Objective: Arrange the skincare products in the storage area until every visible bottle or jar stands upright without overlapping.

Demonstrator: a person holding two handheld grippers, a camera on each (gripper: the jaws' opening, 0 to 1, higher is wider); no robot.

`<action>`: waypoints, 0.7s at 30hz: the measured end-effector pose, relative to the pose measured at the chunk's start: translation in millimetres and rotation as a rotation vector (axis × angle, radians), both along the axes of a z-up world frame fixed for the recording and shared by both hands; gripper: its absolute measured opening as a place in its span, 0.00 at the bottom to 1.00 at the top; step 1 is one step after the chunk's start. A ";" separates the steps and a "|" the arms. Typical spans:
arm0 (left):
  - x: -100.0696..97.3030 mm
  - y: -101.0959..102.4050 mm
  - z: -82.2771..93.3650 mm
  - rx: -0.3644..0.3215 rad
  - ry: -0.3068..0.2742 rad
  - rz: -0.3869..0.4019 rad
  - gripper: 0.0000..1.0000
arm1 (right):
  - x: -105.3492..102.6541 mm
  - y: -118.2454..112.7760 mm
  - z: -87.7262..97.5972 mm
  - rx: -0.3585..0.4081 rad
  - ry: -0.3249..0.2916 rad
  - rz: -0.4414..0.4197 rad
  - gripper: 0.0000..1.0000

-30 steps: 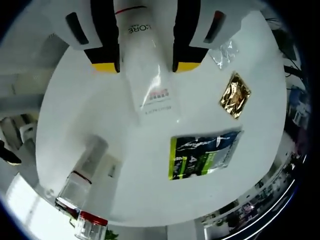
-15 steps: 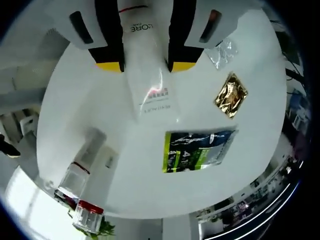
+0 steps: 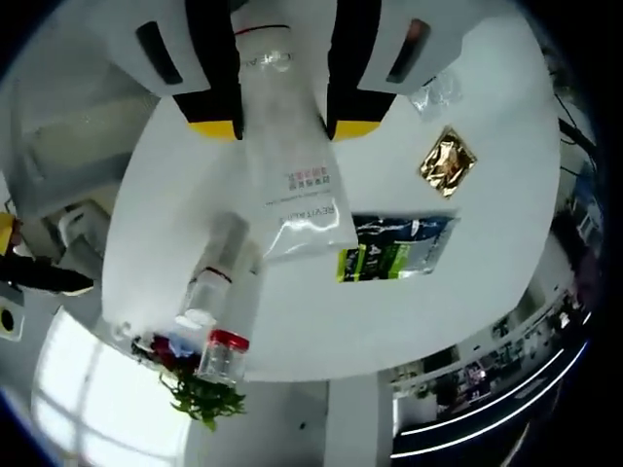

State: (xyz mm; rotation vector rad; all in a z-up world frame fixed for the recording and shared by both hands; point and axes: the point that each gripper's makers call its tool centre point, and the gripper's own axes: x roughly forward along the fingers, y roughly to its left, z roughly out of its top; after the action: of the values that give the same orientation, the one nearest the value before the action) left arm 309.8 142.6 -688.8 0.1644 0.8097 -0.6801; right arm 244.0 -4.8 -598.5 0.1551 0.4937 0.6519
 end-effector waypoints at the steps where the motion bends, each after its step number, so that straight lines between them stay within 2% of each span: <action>1: -1.9 -0.7 1.9 -0.007 -0.005 0.000 0.31 | 2.4 5.2 1.3 0.009 -0.001 0.010 0.75; 5: -11.1 -4.2 8.9 -0.028 -0.036 -0.010 0.30 | 9.7 23.4 5.0 0.044 -0.002 0.042 0.74; 9: -19.5 -6.9 12.5 -0.043 -0.042 -0.035 0.31 | 14.1 45.9 3.4 0.042 0.002 0.100 0.71; 15: -27.7 -9.9 17.3 -0.057 -0.068 -0.060 0.30 | 21.3 84.7 -5.3 0.096 0.050 0.164 0.64; 19: -31.8 -13.5 20.0 -0.055 -0.089 -0.085 0.30 | 25.7 104.4 -11.8 0.157 0.102 0.165 0.59; 21: -33.2 -16.1 23.4 -0.058 -0.105 -0.098 0.30 | 28.1 109.6 -12.3 0.174 0.099 0.162 0.55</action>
State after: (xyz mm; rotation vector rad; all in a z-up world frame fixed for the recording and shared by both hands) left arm 276.6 126.5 -665.4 0.1864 0.6842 -0.7800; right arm 272.0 104.8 -610.8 0.3151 0.5487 0.8494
